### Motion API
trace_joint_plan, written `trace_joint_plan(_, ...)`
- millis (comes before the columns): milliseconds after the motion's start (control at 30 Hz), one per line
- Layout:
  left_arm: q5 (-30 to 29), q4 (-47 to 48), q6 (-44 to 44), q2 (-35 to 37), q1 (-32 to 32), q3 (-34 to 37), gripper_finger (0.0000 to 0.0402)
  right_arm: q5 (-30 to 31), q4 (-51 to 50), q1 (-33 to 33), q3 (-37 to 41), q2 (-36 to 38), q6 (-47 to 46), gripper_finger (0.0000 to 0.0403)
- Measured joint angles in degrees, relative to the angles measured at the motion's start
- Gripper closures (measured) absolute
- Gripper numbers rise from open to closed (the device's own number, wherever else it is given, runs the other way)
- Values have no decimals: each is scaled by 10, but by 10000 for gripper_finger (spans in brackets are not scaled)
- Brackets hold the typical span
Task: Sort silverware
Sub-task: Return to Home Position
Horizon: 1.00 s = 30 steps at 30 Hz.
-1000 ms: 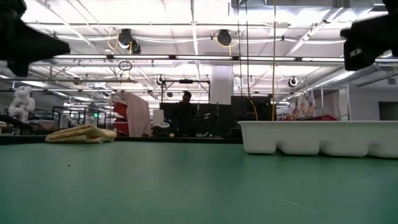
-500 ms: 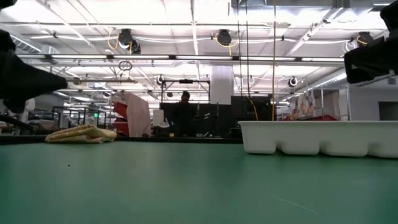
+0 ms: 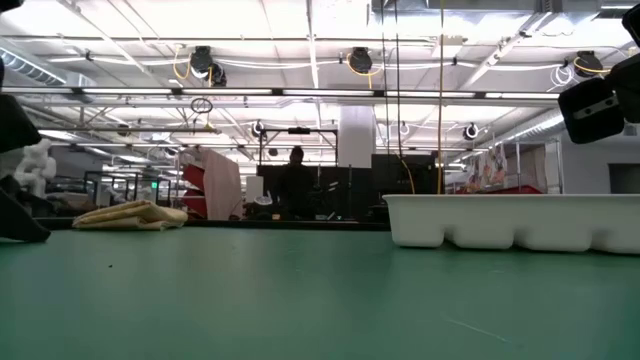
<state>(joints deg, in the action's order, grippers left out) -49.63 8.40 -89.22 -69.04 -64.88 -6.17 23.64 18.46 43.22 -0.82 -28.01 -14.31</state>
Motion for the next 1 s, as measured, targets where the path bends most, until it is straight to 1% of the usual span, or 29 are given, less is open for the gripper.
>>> trace_joint_plan(100, -4, 0, 0, 0, 0, 0, 350, 0, 0, 0, 0, 0, 0, 401)
trace_joint_plan(233, -26, 0, -1, -1, -1, 0, 350, 0, 0, 0, 0, 0, 0, 401)
trace_joint_plan(433, -15, 0, -1, -1, -1, 0, 350, 0, 0, 0, 0, 0, 0, 401)
trace_joint_plan(1000, -14, 0, -1, -1, -1, 0, 350, 0, 0, 0, 0, 0, 0, 401)
